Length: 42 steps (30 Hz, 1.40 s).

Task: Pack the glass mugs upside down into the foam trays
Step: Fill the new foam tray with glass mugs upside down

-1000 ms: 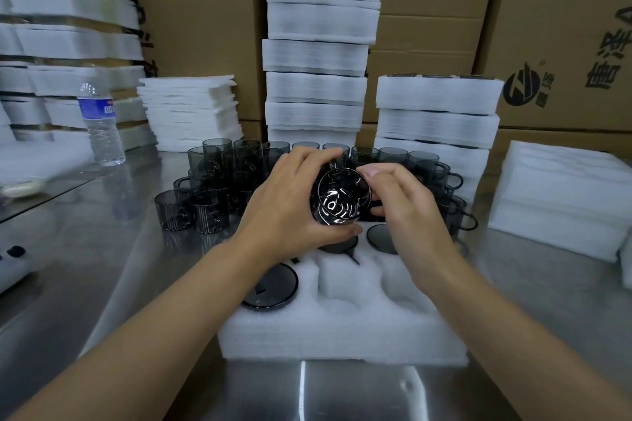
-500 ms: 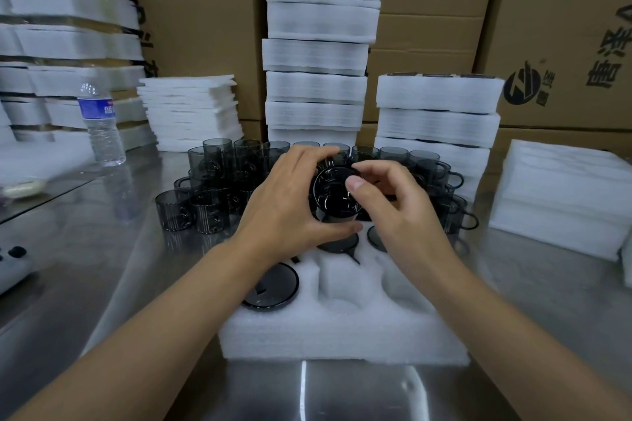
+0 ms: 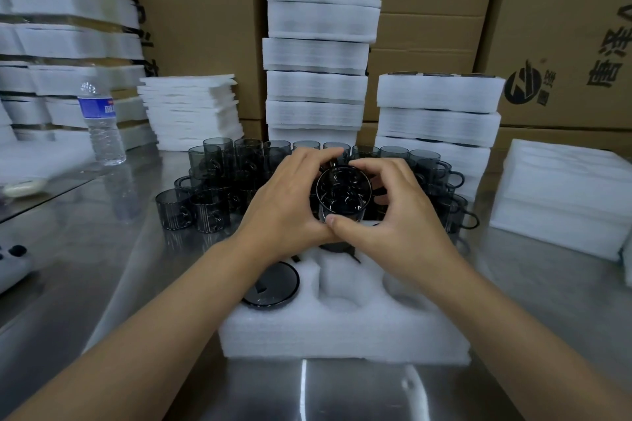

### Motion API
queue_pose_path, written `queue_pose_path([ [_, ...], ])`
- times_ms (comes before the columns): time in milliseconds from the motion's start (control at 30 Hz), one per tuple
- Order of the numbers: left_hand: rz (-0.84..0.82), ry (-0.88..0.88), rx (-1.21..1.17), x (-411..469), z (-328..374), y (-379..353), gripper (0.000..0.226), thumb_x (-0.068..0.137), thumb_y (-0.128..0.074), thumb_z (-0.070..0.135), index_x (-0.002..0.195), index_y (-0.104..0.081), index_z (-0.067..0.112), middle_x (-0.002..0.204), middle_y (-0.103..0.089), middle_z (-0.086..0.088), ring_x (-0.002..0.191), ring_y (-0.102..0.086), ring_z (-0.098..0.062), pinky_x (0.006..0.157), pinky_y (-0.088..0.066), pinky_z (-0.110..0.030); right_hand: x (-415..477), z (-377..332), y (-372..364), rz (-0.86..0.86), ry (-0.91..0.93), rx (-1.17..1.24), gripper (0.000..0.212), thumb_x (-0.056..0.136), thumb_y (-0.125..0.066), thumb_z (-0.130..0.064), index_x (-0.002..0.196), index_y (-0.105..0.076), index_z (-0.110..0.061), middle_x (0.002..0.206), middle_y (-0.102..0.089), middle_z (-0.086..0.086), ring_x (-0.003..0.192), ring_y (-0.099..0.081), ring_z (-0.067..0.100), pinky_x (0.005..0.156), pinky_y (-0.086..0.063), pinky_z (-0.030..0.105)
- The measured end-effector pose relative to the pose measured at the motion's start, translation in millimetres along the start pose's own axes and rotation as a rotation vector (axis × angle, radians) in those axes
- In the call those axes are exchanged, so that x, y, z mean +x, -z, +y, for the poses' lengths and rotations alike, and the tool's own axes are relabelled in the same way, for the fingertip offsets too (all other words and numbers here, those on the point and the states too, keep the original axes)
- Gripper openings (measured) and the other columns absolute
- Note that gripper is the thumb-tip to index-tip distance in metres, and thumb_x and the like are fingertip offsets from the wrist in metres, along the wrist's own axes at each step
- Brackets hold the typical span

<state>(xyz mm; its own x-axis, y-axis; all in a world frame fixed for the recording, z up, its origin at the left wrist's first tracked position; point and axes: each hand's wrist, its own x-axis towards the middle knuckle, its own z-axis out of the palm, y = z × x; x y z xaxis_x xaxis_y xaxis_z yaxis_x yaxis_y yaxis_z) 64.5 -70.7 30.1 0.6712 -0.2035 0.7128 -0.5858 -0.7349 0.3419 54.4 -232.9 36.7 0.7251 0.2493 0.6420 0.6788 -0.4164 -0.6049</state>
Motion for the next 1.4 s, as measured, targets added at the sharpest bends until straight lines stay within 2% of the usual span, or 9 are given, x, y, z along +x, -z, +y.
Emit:
queue_pose_path([
  [133, -0.139, 0.026, -0.175, -1, -1, 2, 0.107, 0.055, -0.071, 0.058, 0.147, -0.022, 0.034, 0.126, -0.039, 0.02, 0.111, -0.046, 0.002, 0.083, -0.041, -0.011, 2, 0, 3, -0.004, -0.154, 0.2, 0.05, 0.061, -0.078, -0.036, 0.103, -0.051, -0.038, 0.107, -0.059, -0.014, 0.089, -0.059, -0.002, 0.073, -0.047, 0.016],
  [267, -0.436, 0.152, -0.259, 1, -4, 11, 0.122, 0.05, -0.076, 0.064, 0.147, -0.005, 0.046, 0.145, -0.029, 0.02, 0.123, -0.039, 0.007, 0.099, -0.041, -0.021, 10, 6, 14, -0.072, -0.259, 0.306, 0.051, 0.058, -0.072, -0.042, 0.105, -0.054, -0.036, 0.097, -0.063, -0.009, 0.089, -0.064, 0.008, 0.074, -0.05, 0.025],
  [367, -0.718, 0.136, -0.361, 4, -5, 21, 0.1, 0.056, -0.077, 0.053, 0.143, -0.028, 0.04, 0.139, -0.043, 0.025, 0.127, -0.041, 0.007, 0.106, -0.036, -0.02, 16, 8, 30, -0.243, -0.24, 0.328, 0.046, 0.06, -0.071, -0.041, 0.104, -0.064, -0.034, 0.099, -0.066, 0.002, 0.097, -0.065, 0.02, 0.09, -0.052, 0.04],
  [500, -0.914, 0.156, -0.45, 7, -9, 36, 0.079, 0.067, -0.068, 0.045, 0.138, -0.045, 0.022, 0.142, -0.049, 0.009, 0.133, -0.041, -0.008, 0.114, -0.029, -0.042, 15, 6, 50, -0.629, -0.168, 0.293, 0.045, 0.057, -0.07, -0.046, 0.102, -0.067, -0.041, 0.102, -0.07, -0.005, 0.097, -0.065, 0.011, 0.082, -0.049, 0.026],
  [567, -0.943, 0.146, -0.52, 7, -11, 41, 0.078, 0.069, -0.068, 0.044, 0.139, -0.045, 0.019, 0.144, -0.048, 0.004, 0.135, -0.04, -0.013, 0.115, -0.027, -0.047, 13, 4, 51, -0.771, -0.163, 0.28, 0.046, 0.059, -0.073, -0.044, 0.104, -0.066, -0.04, 0.106, -0.069, -0.005, 0.1, -0.064, 0.012, 0.081, -0.051, 0.026],
  [633, -0.961, 0.13, -0.544, 6, -12, 42, 0.09, 0.066, -0.072, 0.056, 0.141, -0.042, 0.016, 0.145, -0.046, 0.002, 0.136, -0.039, -0.014, 0.115, -0.026, -0.047, 10, 1, 46, -0.831, -0.155, 0.244, 0.048, 0.061, -0.076, -0.044, 0.107, -0.064, -0.039, 0.109, -0.067, -0.005, 0.104, -0.063, 0.018, 0.09, -0.052, 0.037],
  [967, -0.942, 0.235, -0.464, 5, -9, 42, 0.087, 0.065, -0.066, 0.072, 0.134, -0.051, 0.021, 0.135, -0.056, 0.005, 0.129, -0.048, -0.012, 0.114, -0.029, -0.046, 7, 2, 38, -0.781, -0.116, 0.197, 0.054, 0.057, -0.082, -0.045, 0.107, -0.062, -0.041, 0.105, -0.067, -0.009, 0.102, -0.064, 0.015, 0.095, -0.05, 0.045],
  [1200, -0.925, 0.302, -0.462, 5, -8, 43, 0.054, 0.074, -0.061, 0.05, 0.127, -0.054, 0.04, 0.134, -0.056, 0.016, 0.127, -0.048, -0.004, 0.113, -0.031, -0.037, 7, 1, 39, -0.849, -0.114, 0.13, 0.054, 0.056, -0.081, -0.046, 0.107, -0.061, -0.044, 0.108, -0.064, -0.016, 0.104, -0.062, 0.007, 0.095, -0.05, 0.036],
  [1400, -0.951, 0.259, -0.492, 5, -8, 41, 0.068, 0.077, -0.067, 0.036, 0.14, -0.044, 0.025, 0.141, -0.05, 0.011, 0.133, -0.043, -0.007, 0.114, -0.03, -0.042, 5, 0, 39, -0.873, -0.084, -0.027, 0.054, 0.057, -0.08, -0.052, 0.107, -0.057, -0.05, 0.107, -0.058, -0.026, 0.101, -0.056, -0.003, 0.095, -0.046, 0.033],
])
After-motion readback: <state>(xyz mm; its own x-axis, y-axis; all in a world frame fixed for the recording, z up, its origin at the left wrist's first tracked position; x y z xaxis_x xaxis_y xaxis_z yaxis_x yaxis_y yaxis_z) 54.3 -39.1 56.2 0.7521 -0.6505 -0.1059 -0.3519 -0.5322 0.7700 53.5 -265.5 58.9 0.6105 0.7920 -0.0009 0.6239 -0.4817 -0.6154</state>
